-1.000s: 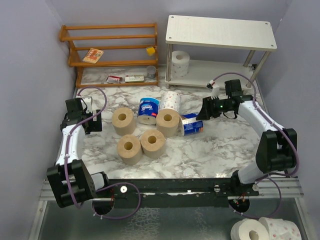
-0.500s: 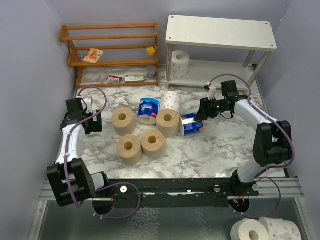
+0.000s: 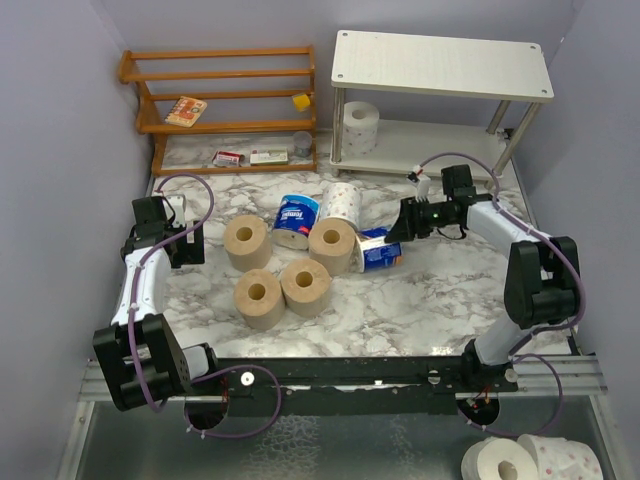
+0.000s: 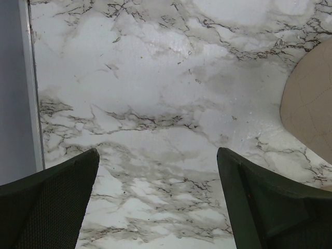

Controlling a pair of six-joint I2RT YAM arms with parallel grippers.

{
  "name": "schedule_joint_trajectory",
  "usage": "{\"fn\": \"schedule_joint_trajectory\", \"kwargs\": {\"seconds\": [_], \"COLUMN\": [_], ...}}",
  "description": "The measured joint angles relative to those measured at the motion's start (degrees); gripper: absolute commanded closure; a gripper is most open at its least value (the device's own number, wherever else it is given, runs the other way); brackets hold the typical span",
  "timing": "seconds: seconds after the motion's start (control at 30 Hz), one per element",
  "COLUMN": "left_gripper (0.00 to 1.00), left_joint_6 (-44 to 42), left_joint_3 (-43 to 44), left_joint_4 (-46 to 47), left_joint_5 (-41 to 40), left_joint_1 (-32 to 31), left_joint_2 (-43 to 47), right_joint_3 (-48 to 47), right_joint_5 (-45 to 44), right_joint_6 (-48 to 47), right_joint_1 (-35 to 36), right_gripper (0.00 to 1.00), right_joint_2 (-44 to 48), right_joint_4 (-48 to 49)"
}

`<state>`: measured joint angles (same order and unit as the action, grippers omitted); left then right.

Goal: Place and organize the paper towels onto the shelf

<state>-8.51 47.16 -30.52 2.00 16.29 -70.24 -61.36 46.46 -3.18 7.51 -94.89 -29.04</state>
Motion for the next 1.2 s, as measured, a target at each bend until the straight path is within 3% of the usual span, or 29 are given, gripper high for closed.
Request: {"fn": "schedule_joint_trajectory", "kwargs": {"seconds": [0.3, 0.5, 0.63, 0.83, 0.97, 1.03, 1.2], "left_gripper": [0.01, 0.01, 0.01, 0.01, 0.01, 0.01, 0.01], "left_joint_6": [0.0, 0.0, 0.0, 0.0, 0.0, 0.0, 0.0], "left_joint_3": [0.1, 0.1, 0.1, 0.1, 0.1, 0.1, 0.1], "left_joint_4": [0.0, 0.0, 0.0, 0.0, 0.0, 0.0, 0.0], "left_joint_5": [0.0, 0.0, 0.0, 0.0, 0.0, 0.0, 0.0], "left_joint_1": [0.0, 0.0, 0.0, 0.0, 0.0, 0.0, 0.0], "left_joint_2": [0.0, 0.0, -0.1, -0.1, -0.2, -0.3, -0.4], "right_joint_3": [1.1, -1.7, -2.1, -1.7, -1.2, -1.1, 1.3], "right_joint_5": [6.6, 16.9, 18.0, 16.7, 16.6, 16.3, 16.0], "right_joint_6": [2.1, 7.0, 6.7, 0.3, -5.1, -7.2, -8.2], "right_joint_1": [-1.7, -12.5, -16.1, -15.8, -15.8, -15.8, -15.7], "right_gripper": [0.99, 0.99, 0.97, 0.5, 0.3, 0.02, 0.0], "right_joint_2": [1.1, 3.1, 3.1, 4.2, 3.6, 2.3, 0.7], "right_joint_4": [-0.1, -0.2, -0.9, -2.6, -7.9, -10.1, -11.3]}}
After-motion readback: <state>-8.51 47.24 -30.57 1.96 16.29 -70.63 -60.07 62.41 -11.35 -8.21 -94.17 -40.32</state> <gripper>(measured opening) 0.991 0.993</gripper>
